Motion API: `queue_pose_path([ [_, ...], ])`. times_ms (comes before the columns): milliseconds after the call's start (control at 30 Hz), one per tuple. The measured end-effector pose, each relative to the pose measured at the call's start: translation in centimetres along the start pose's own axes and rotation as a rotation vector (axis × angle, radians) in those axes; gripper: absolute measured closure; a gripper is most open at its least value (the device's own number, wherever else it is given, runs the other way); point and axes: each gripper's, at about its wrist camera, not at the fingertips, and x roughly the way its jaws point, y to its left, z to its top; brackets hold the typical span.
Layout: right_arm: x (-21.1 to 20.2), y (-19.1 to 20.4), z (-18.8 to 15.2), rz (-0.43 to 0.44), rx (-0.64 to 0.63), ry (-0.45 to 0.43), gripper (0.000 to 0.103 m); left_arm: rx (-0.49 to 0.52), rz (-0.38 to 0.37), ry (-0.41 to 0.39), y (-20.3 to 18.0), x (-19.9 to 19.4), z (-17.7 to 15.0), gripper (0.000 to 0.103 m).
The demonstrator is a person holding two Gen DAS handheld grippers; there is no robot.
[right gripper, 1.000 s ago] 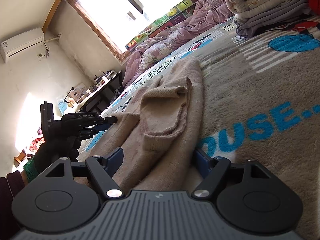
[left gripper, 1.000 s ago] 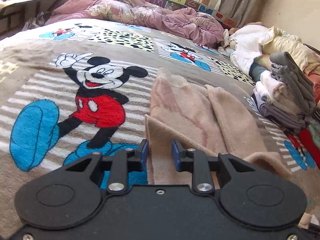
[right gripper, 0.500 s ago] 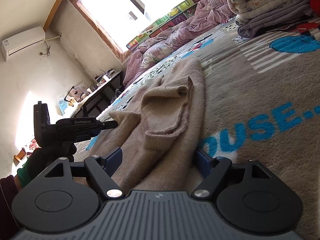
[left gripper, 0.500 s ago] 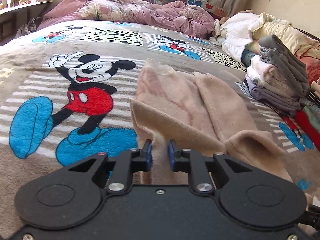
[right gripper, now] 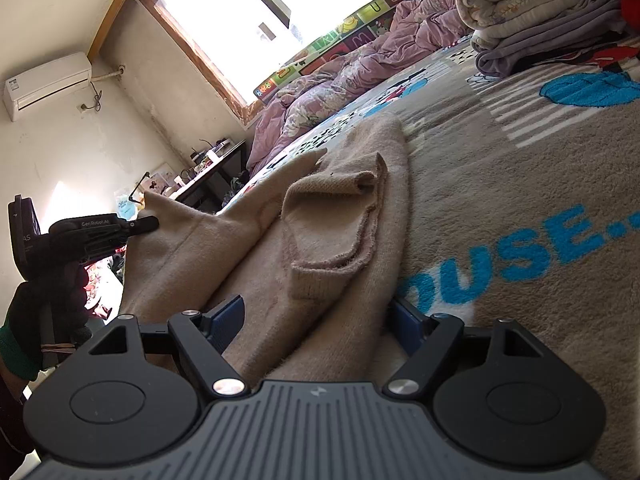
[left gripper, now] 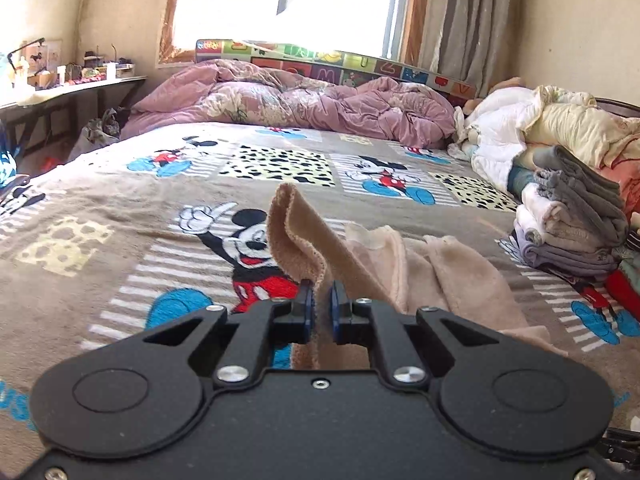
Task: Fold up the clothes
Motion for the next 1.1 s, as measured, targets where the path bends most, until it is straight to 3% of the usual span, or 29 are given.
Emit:
queue_pose_path([
  [67,0.0,0.0,0.0,-0.001,-0.001,0.0,0.025,-0.046,0.052,-0.017,2.2,-1.0,0.0,0.097],
  [333,0.1,0.1,0.0,-0.003,-0.004,0.002,0.025,-0.285,0.232,0.182,9.9,1.7,-6.3,0.095],
  [500,0.1,0.0,0.0,-0.002,-0.004,0.002,0.025,-0.434,0.254,0.169,11.1,0.4,-7.4,0.073],
  [633,0.2,0.0,0.0,-0.002,-0.006,0.002,0.025,-0.487,0.245,0.171,10.3,-2.2,-7.7,0.065],
  [733,0.1,0.0,0.0,-0.003,-0.006,0.002,0.025,-0.416,0.191,0.152,8.0,-4.1,-7.5,0.065],
  [867,0.0,0.0,0.1,-0.001,0.006,-0.001,0.025,-0.244,0.005,0.179,3.1,-5.0,-7.9,0.065],
  [900,-0.1,-0.1,0.1,-0.001,0.012,-0.002,0.026,-0.19,-0.004,0.213,2.1,-4.5,-8.5,0.064],
  [1000,-0.4,-0.2,0.2,0.001,0.03,-0.007,0.026,0.005,0.078,0.371,-0.2,-2.4,-11.4,0.061],
  [1100,-0.6,-0.3,0.3,0.003,0.046,-0.011,0.026,0.142,0.115,0.317,-3.1,-4.8,-10.5,0.068],
])
